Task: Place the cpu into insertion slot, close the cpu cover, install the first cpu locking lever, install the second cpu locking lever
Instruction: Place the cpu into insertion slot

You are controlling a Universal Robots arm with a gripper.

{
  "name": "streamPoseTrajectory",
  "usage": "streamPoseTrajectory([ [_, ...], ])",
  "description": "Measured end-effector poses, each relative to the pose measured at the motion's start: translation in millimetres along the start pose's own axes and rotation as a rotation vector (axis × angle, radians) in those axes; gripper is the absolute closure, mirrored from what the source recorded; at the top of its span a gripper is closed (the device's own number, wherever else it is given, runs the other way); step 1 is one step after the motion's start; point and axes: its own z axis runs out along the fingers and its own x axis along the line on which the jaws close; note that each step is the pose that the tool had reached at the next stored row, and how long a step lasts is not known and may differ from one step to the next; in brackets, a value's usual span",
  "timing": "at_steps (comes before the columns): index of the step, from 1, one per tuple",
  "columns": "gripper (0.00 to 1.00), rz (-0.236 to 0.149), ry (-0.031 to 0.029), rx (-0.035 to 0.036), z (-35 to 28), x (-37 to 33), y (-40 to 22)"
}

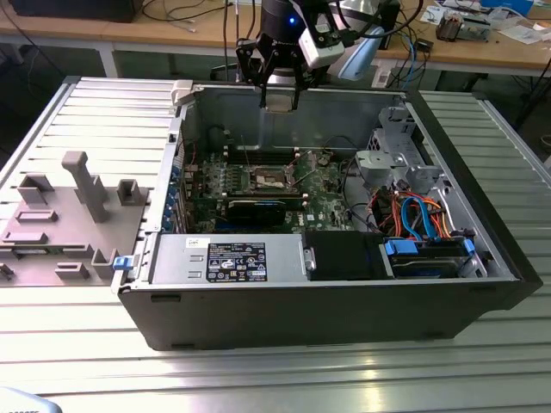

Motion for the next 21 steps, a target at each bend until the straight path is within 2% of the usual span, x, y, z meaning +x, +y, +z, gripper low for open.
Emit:
streamPoseTrajectory([
  [21,0.45,0.015,-0.0014,-0.0003,0.1,0.0,0.0],
])
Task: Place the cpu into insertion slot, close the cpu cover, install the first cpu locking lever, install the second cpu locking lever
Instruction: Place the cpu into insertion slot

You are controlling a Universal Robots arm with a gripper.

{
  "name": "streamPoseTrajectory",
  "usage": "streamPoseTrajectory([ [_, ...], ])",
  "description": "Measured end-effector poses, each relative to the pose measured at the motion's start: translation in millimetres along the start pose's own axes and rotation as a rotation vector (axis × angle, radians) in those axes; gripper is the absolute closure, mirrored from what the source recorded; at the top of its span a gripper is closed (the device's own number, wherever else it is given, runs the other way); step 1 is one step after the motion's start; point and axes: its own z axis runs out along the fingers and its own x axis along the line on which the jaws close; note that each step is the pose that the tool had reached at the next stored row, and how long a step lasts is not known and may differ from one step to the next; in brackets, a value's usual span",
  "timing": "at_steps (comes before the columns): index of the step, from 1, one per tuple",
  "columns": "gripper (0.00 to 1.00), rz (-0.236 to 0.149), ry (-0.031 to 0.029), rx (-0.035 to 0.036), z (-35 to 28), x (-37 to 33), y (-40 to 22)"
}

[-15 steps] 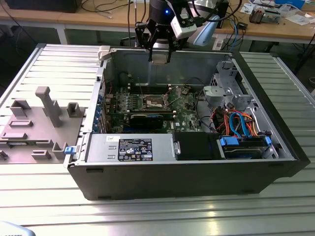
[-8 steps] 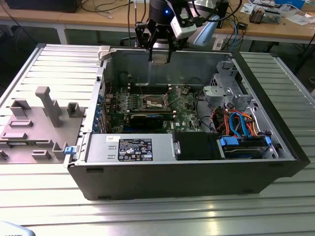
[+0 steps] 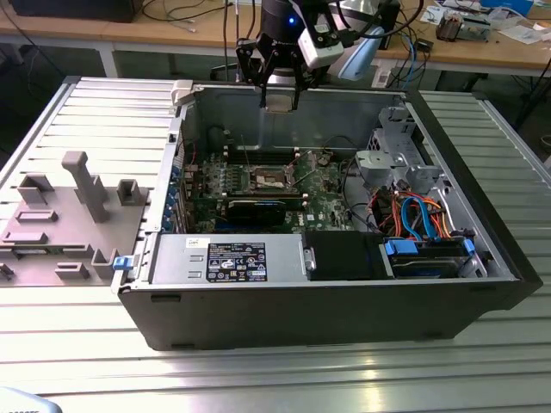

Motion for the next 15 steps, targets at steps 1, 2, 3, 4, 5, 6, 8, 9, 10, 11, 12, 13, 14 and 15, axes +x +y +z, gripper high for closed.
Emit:
streamPoseTrajectory([
  [1,0.45,0.002,-0.0002,-0.0001,0.0,0.0,0.0],
  [2,0.45,0.003,-0.0003,-0.0001,0.0,0.0,0.0],
  [3,0.45,0.004,-0.0004,-0.0002,0.0,0.0,0.0],
  [4,0.45,0.005,-0.0005,-0.0002,0.0,0.0,0.0],
  [5,0.45,0.007,-0.0007,-0.0002,0.0,0.0,0.0],
  [6,0.45,0.008,-0.0008,-0.0002,0.0,0.0,0.0],
  [8,0.45,0.010,-0.0010,-0.0003,0.1,0.0,0.0],
  [9,0.45,0.012,-0.0010,-0.0003,0.1,0.0,0.0],
  [10,0.45,0.012,-0.0011,-0.0003,0.1,0.0,0.0],
  [11,0.45,0.013,-0.0012,-0.0003,0.1,0.0,0.0],
  [12,0.45,0.014,-0.0012,-0.0003,0.1,0.0,0.0],
  [13,0.45,0.015,-0.0014,-0.0003,0.1,0.0,0.0],
  [14,0.45,0.016,-0.0014,-0.0003,0.1,0.0,0.0],
  [15,0.45,0.016,-0.0014,-0.0003,0.1,0.0,0.0],
])
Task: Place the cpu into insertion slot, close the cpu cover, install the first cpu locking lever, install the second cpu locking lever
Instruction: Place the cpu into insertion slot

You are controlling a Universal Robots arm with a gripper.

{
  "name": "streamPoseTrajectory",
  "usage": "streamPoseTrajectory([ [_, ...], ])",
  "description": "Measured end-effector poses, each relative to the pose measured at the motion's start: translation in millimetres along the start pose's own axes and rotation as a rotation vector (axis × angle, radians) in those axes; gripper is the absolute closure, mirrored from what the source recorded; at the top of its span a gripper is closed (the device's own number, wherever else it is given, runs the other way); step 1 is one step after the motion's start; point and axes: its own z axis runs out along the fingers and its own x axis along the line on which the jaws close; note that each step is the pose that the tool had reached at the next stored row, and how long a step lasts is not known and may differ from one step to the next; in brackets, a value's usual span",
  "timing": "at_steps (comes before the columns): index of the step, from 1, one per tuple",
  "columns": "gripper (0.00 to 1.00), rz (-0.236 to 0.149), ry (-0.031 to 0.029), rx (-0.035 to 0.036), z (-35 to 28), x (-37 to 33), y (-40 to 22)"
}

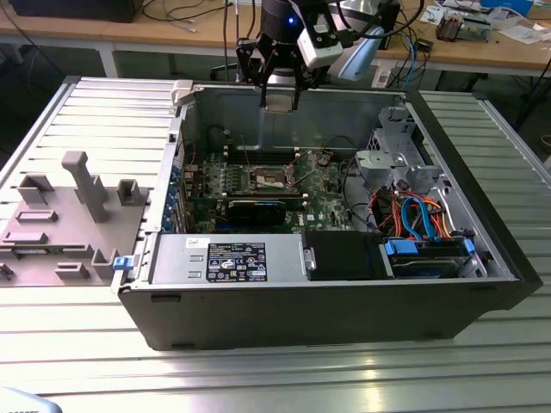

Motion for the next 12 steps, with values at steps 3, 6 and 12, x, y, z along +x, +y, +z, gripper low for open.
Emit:
streamPoseTrajectory([
  [3,0.45,0.003,-0.0003,-0.0001,0.0,0.0,0.0],
  [6,0.45,0.006,-0.0006,-0.0002,0.1,0.0,0.0],
  [12,0.45,0.013,-0.0012,-0.0003,0.1,0.0,0.0],
])
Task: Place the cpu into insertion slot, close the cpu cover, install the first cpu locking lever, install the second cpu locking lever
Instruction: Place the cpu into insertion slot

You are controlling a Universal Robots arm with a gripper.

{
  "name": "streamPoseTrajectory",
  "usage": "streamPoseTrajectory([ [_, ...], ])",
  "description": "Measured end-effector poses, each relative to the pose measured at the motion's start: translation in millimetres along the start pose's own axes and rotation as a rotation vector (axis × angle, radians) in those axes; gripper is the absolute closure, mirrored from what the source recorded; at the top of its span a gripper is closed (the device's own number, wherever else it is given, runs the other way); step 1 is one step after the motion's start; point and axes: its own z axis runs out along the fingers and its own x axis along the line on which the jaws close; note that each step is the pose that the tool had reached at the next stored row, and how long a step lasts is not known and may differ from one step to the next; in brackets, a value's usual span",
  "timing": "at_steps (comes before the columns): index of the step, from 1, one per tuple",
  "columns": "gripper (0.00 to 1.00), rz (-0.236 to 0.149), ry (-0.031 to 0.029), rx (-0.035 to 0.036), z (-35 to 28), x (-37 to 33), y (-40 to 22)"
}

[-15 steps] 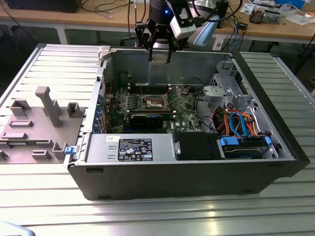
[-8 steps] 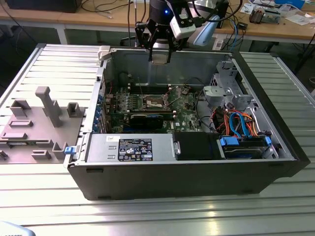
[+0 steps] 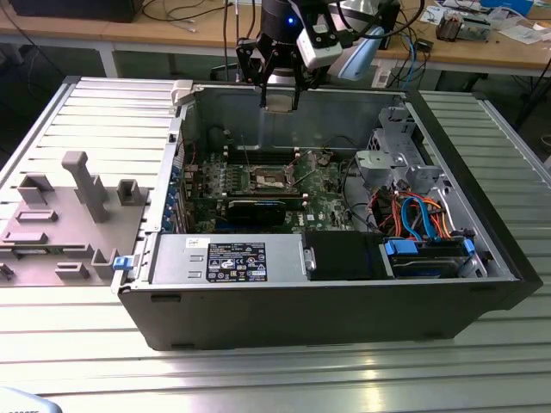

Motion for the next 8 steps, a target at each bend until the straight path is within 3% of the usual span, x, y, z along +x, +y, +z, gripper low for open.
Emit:
streamPoseTrajectory([
  [8,0.45,0.007,-0.0006,-0.0001,0.1,0.0,0.0],
])
